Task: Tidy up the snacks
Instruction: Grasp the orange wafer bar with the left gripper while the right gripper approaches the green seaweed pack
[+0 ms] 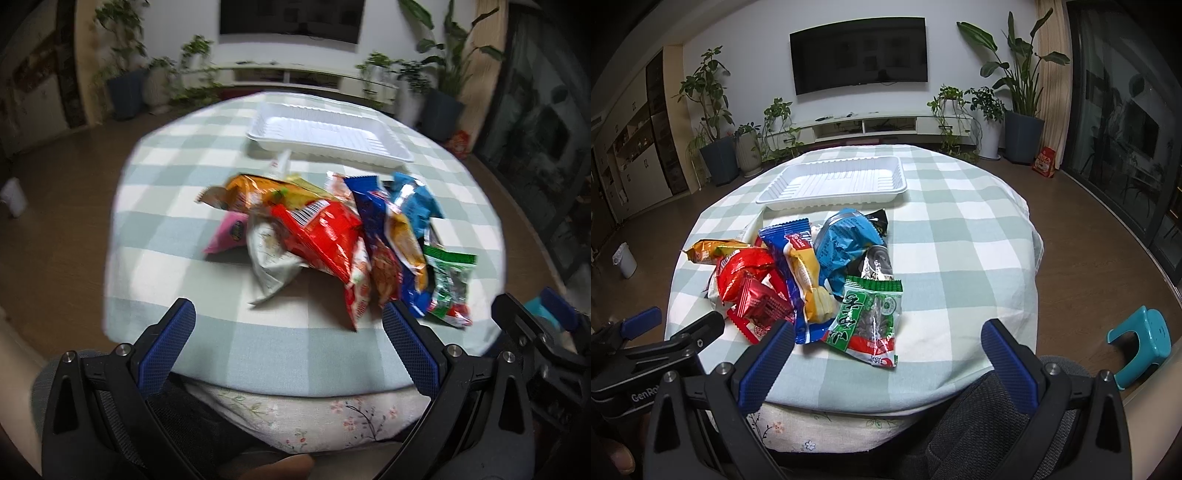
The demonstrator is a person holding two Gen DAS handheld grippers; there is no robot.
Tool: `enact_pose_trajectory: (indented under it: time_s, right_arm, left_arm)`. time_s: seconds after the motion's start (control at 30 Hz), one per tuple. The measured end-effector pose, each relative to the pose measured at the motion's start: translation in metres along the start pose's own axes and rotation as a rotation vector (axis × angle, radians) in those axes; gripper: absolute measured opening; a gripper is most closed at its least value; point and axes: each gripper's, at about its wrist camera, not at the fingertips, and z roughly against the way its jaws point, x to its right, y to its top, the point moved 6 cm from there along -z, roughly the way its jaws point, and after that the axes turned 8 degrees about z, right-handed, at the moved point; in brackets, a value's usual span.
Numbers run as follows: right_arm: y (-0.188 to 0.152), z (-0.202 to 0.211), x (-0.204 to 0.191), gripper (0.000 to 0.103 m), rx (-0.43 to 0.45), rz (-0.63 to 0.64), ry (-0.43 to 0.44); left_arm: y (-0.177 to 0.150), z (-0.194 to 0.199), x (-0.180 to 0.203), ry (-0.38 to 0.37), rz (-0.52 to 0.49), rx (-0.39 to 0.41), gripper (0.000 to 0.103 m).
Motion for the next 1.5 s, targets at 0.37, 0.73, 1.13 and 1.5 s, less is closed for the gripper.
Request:
enact_pose_trajectory:
  time_s: [0.37,0.73,1.13,1.5]
  right_arm:
    - [0.002,-0.005,0.028,0.103,0.033,-0.139,0.103]
    - [-0.003,-0.023,0.034,0.103,-0.045,-0.140,0.179]
    - [-0.003,-0.034,0.037,0.103,-0.058,-0.152,0.228]
    - [-0.002,-0.046,0.037,0.102,-0.081,-0.167,0.247]
  left_arm:
    - [-0.001,-0.012,-0.037,-0.067,-0.103,-0.205,0.103]
    - [0.035,-0.023,-0.037,-0.149,-0.039,-0.229,0.101]
    - [0.105,-0.033,-0.004,-0.028,-0.614,-0.160,0.062]
    - [0.084,-0.076,0.023,-0.037,-0.896,-0.380,0.048]
